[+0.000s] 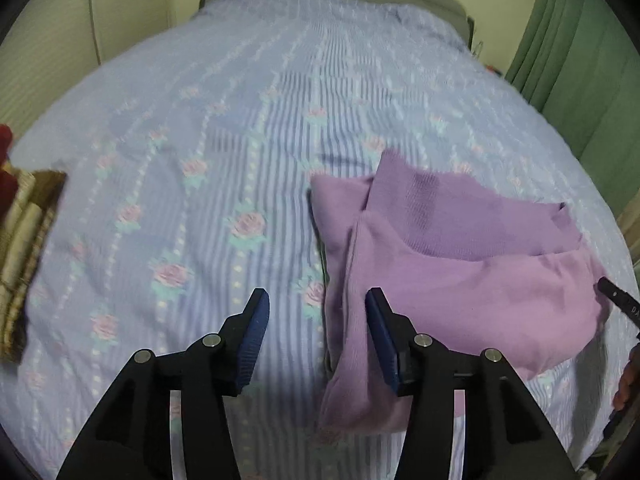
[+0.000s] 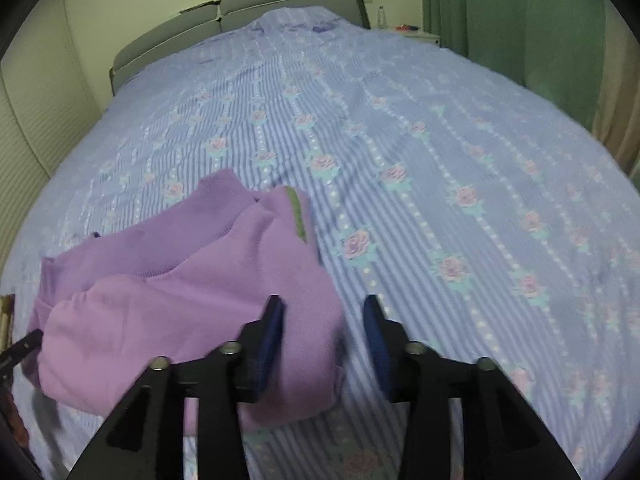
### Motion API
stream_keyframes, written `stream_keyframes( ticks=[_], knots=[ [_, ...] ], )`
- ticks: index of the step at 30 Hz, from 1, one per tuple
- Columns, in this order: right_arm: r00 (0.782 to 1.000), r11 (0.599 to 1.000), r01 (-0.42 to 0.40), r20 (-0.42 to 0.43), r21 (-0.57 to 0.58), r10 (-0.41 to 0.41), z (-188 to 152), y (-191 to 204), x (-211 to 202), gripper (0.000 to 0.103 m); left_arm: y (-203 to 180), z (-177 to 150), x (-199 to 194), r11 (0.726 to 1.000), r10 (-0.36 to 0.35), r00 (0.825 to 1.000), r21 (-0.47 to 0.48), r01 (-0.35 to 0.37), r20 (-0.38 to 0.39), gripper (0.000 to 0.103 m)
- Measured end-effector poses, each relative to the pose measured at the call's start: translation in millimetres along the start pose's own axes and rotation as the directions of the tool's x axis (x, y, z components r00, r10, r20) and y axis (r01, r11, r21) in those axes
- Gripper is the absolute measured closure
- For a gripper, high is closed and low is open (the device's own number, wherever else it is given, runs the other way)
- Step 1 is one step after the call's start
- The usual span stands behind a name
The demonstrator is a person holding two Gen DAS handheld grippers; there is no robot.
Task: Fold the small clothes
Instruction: 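Open both grippers and press the folded sweatshirt flat, then grasp the sweatshirt edge with both grippers and fold it over itself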
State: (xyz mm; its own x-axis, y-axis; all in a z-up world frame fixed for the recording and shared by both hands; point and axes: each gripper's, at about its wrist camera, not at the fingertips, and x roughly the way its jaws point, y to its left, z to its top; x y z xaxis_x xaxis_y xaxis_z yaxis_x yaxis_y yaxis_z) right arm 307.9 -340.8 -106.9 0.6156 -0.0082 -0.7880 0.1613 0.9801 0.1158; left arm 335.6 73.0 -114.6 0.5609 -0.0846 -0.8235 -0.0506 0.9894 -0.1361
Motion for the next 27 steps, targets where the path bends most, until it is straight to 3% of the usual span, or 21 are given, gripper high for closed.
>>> stream_keyframes(
  ticks=[2, 6, 8, 14, 20, 24, 25, 27],
  knots=[
    [0.999, 1.0, 0.016, 0.039, -0.017, -0.015, 1, 3, -13, 0.056, 2, 0, -17, 1.0, 0.014, 0.999, -0.008, -0.013, 0.052, 0.04],
    [0.987, 0.996, 0.067, 0.152, -0.058, -0.058, -1, 11, -51, 0.033, 6, -11, -55, 1.0, 0.019, 0.993, 0.004, -0.02, 0.12, 0.038],
    [0.982, 0.994, 0.072, 0.181, -0.084, -0.056, -2, 14, -66, 0.033, 8, -23, -73, 1.0, -0.017, 0.991, 0.007, 0.016, 0.131, 0.037],
    [0.993, 0.99, -0.03, 0.111, -0.134, 0.045, -29, 23, -83, 0.033, 5, -57, -85, 0.988, -0.137, 0.986, -0.064, 0.143, 0.093, 0.037],
    [0.989, 0.985, -0.127, 0.063, -0.117, 0.135, -61, 34, -88, 0.033, 2, -78, -60, 0.915, -0.326, 0.943, -0.225, 0.334, 0.07, 0.038],
    [0.985, 0.976, -0.158, 0.049, -0.15, 0.167, -69, 49, -85, 0.033, 2, -76, -35, 0.819, -0.446, 0.891, -0.361, 0.446, 0.088, 0.038],
    [0.983, 0.974, -0.166, 0.047, -0.156, 0.175, -71, 52, -85, 0.033, 1, -75, -31, 0.808, -0.452, 0.887, -0.376, 0.454, 0.099, 0.038],
    [0.98, 0.969, -0.186, 0.036, -0.161, 0.195, -73, 59, -82, 0.033, -4, -75, -25, 0.815, -0.439, 0.892, -0.372, 0.444, 0.102, 0.038]
  ],
)
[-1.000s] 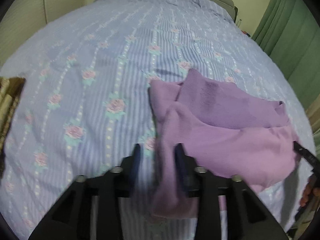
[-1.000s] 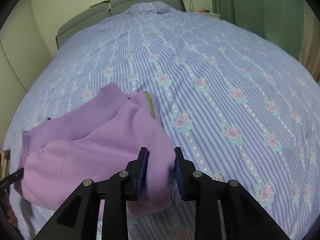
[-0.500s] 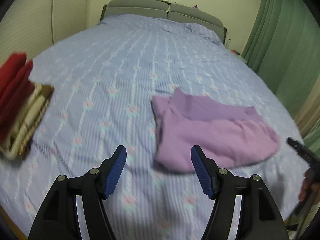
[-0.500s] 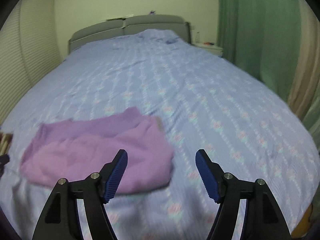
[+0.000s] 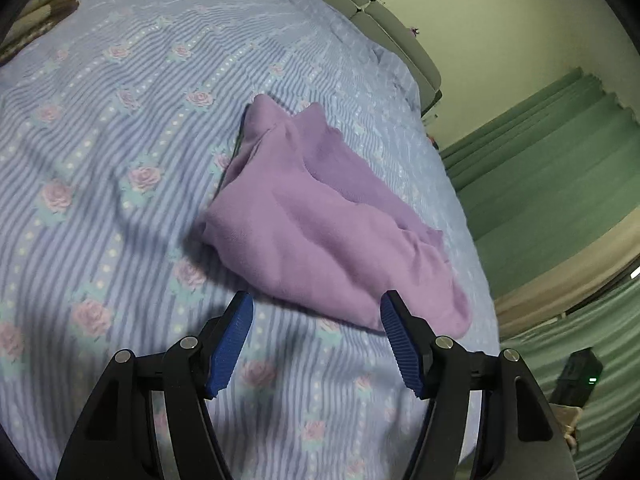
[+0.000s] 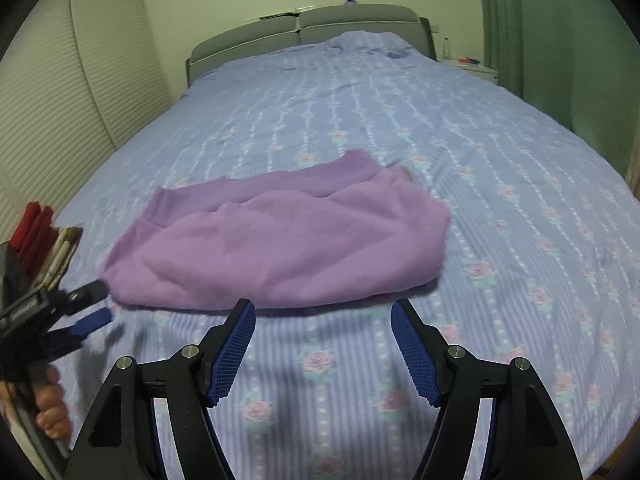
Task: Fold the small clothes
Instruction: 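Grasp the sweatshirt edge with both grippers and fold it over itself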
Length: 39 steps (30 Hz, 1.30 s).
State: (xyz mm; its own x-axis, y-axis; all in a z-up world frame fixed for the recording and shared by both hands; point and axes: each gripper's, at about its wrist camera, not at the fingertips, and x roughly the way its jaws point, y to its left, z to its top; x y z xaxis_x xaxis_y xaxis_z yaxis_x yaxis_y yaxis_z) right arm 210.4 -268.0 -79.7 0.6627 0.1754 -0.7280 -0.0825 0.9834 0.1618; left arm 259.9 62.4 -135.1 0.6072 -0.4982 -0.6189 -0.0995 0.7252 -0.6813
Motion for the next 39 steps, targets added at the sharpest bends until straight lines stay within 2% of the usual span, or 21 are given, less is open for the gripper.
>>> stream_keyframes(
  ticks=[5, 12, 18, 21, 23, 26, 29, 32, 36, 39],
  knots=[
    [0.999, 0.999, -0.033, -0.018, 0.006, 0.033, -1, 9, 12, 0.036, 10, -2, 24, 0.999, 0.007, 1.0, -0.039, -0.008, -0.029, 0.038],
    [0.993, 0.992, -0.111, -0.044, 0.055, 0.114, 14, 15, 41, 0.066, 15, 18, 40, 0.996, -0.028, 1.0, -0.083, 0.029, 0.008, 0.038],
    [0.982, 0.983, -0.174, -0.061, 0.055, 0.177, 35, 38, 72, 0.076, 14, 29, 57, 0.994, -0.028, 0.999, -0.105, 0.031, 0.026, 0.038],
    [0.983, 0.984, -0.172, -0.064, 0.036, 0.174, 42, 51, 87, 0.082, 8, 30, 59, 0.998, -0.002, 1.0, -0.063, 0.004, 0.024, 0.057],
    [0.983, 0.984, -0.171, -0.067, 0.04, 0.173, 45, 56, 95, 0.084, 8, 31, 56, 0.999, 0.01, 1.0, -0.04, -0.009, 0.028, 0.074],
    [0.986, 0.987, -0.155, -0.056, 0.035, 0.157, 47, 60, 101, 0.084, 5, 35, 44, 1.0, -0.017, 0.999, -0.024, 0.018, 0.046, 0.081],
    [0.985, 0.988, -0.151, -0.079, 0.035, 0.154, 47, 60, 109, 0.085, -20, 37, 32, 0.997, 0.0, 0.997, 0.081, -0.007, 0.082, 0.083],
    [0.986, 0.989, -0.143, -0.086, 0.026, 0.145, 46, 60, 113, 0.085, -53, 36, 25, 0.976, 0.005, 0.993, 0.217, -0.031, 0.116, 0.085],
    [0.979, 0.986, -0.163, -0.117, 0.038, 0.166, 48, 57, 126, 0.085, -94, 37, 26, 0.929, 0.002, 0.991, 0.366, -0.052, 0.137, 0.085],
    [0.97, 0.98, -0.194, -0.136, 0.053, 0.199, 52, 53, 137, 0.085, -113, 38, 31, 0.899, 0.013, 0.99, 0.432, -0.073, 0.139, 0.085]
  ],
)
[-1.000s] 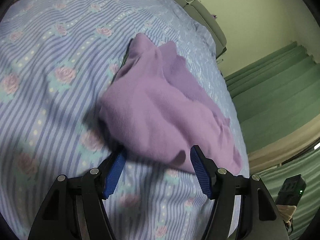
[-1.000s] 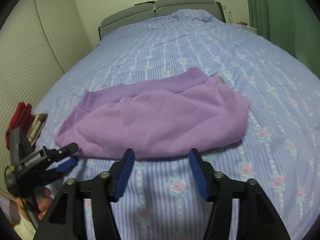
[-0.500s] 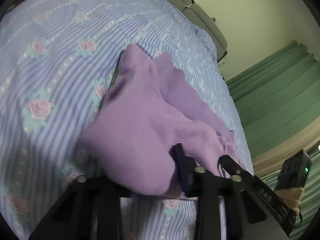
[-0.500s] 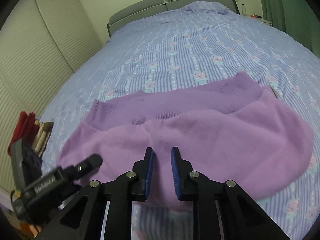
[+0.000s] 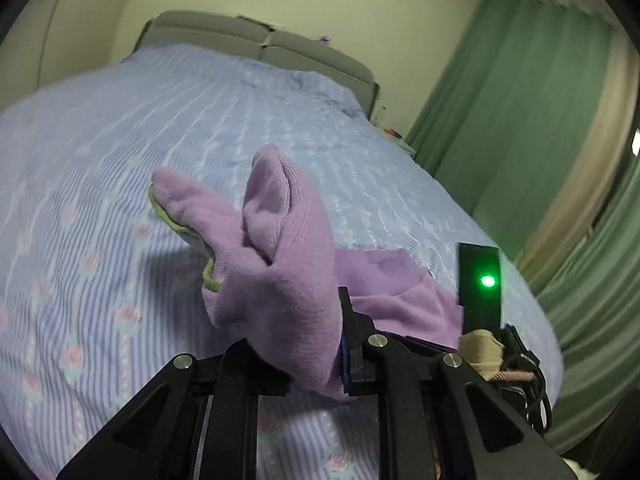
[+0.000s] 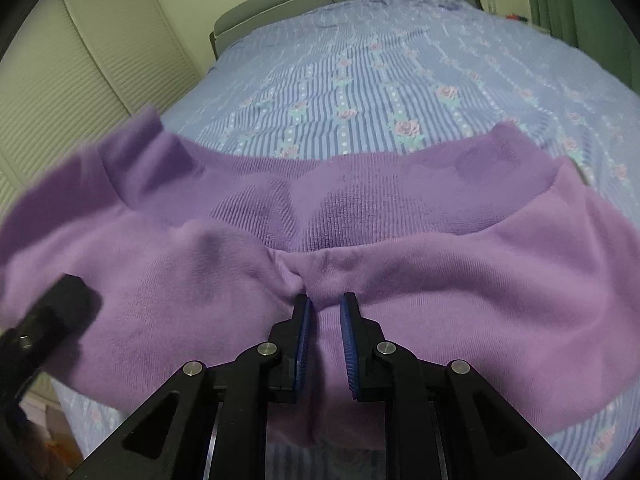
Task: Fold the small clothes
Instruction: 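Grasp the sweatshirt edge with both grippers and fold it over itself, then lay the folded part down and open both grippers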
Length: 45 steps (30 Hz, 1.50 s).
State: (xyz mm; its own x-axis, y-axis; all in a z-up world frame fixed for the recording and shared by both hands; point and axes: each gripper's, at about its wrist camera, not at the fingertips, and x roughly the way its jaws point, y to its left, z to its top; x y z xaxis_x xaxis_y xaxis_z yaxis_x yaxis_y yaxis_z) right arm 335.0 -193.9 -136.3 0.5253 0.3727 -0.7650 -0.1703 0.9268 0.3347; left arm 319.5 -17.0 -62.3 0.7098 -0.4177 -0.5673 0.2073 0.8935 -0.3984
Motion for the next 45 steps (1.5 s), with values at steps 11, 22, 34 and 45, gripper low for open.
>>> stream_keyframes(
  ticks=[11, 22, 34, 45],
  knots=[
    [0.996, 0.998, -0.055, 0.077, 0.035, 0.052, 9, -49, -81, 0.085, -61, 17, 8, 0.978, 0.048, 0.999, 0.204, -0.046, -0.005, 0.085],
    [0.987, 0.982, 0.089, 0.119, 0.167, -0.109, -15, -151, -142, 0.085, -160, -3, 83, 0.915, 0.101, 0.991, 0.398, -0.058, -0.087, 0.086],
    [0.986, 0.978, -0.103, 0.145, 0.181, 0.077, -17, -167, -132, 0.083, -152, 8, 72, 0.949, 0.035, 0.994, 0.314, -0.001, -0.103, 0.086],
    [0.971, 0.971, -0.238, 0.026, 0.001, 0.238, 70, -131, -51, 0.08, -166, -6, 70, 0.903, 0.044, 0.988, 0.429, 0.024, -0.148, 0.086]
  ],
)
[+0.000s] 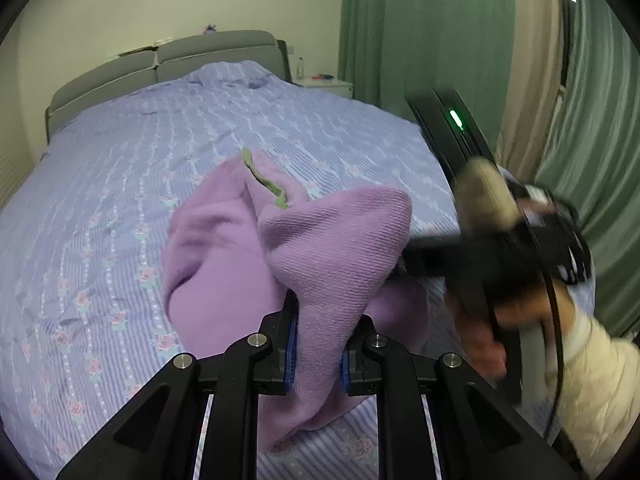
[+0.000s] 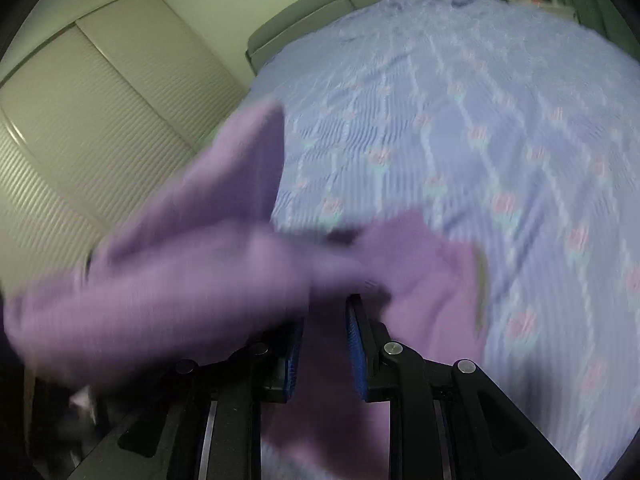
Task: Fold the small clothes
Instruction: 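Lay the folded part down and open both grippers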
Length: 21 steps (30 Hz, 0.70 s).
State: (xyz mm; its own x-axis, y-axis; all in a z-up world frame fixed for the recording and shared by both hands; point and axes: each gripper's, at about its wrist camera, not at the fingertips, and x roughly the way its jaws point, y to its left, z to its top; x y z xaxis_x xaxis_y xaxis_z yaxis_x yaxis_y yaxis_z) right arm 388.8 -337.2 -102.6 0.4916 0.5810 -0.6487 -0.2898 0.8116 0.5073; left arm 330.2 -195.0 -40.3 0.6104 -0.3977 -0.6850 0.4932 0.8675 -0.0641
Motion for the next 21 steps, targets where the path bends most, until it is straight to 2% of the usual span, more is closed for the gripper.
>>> stream_keyframes(
  ticks=[2, 4, 9, 11, 12, 14, 18, 20, 21],
  knots=[
    [0.999, 1.0, 0.027, 0.027, -0.004, -0.027, 12, -8, -1, 0.08, -7, 0, 8, 1.0, -0.015, 1.0, 0.016, 0.015, -0.017, 0.085],
    [0.999, 1.0, 0.016, 0.032, 0.008, -0.016, 19, -16, -4, 0.08, -13, 1, 20, 0.999, -0.034, 0.998, 0.022, 0.035, -0.047, 0.085],
    [0.995, 0.994, 0.104, 0.001, -0.021, -0.104, 27, -33, -2, 0.08, -28, 2, 53, 0.998, -0.07, 0.99, -0.004, 0.07, -0.123, 0.084],
    [0.993, 0.993, 0.114, -0.014, -0.004, -0.114, 26, -46, -1, 0.08, -32, 0, 64, 0.997, -0.08, 0.986, -0.024, 0.078, -0.146, 0.082],
    [0.992, 0.992, 0.127, -0.02, 0.002, -0.127, 26, -52, 0, 0.08, -33, -1, 67, 0.996, -0.084, 0.985, -0.031, 0.08, -0.152, 0.08],
    [0.987, 0.987, 0.161, -0.022, 0.009, -0.161, 21, -60, -5, 0.08, -35, -5, 72, 0.995, -0.095, 0.981, -0.036, 0.09, -0.167, 0.066],
    [0.985, 0.983, 0.17, -0.001, 0.066, -0.171, 10, -77, -24, 0.08, -40, -10, 69, 0.997, -0.08, 0.984, 0.002, 0.081, -0.16, 0.054],
    [0.982, 0.979, 0.186, 0.022, 0.088, -0.188, 4, -75, -42, 0.08, -45, -11, 56, 0.994, -0.103, 0.985, 0.013, 0.106, -0.139, 0.034],
    [0.98, 0.978, 0.19, 0.035, 0.091, -0.194, 4, -73, -47, 0.08, -47, -12, 46, 0.993, -0.107, 0.987, 0.029, 0.111, -0.122, 0.033]
  ],
)
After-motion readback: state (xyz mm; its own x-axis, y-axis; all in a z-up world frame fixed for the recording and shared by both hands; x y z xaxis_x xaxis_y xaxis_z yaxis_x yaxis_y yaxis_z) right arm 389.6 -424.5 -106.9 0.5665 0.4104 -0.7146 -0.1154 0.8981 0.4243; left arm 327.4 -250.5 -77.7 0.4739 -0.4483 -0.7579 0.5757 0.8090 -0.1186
